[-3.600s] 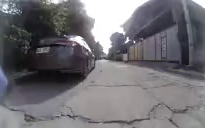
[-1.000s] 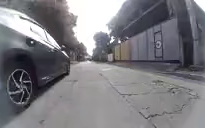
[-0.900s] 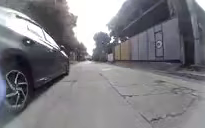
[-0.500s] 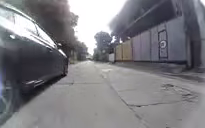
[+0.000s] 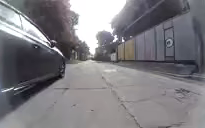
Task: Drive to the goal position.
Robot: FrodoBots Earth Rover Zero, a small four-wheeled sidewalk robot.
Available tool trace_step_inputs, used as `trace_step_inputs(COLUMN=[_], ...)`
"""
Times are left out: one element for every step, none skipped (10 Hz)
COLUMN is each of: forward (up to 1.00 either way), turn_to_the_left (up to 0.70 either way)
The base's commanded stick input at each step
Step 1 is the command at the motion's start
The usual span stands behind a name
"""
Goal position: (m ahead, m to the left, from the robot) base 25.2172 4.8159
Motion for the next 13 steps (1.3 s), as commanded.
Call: trace_step_inputs(forward=[1.0,1.0,1.0,1.0,1.0,1.0,1.0,1.0,1.0,1.0,1.0,1.0,1.0], turn_to_the_left=[0.0,0.0,0.0,0.0,0.03,0.05,0.04,0.02,0.0,0.02,0.0,0.0,0.0])
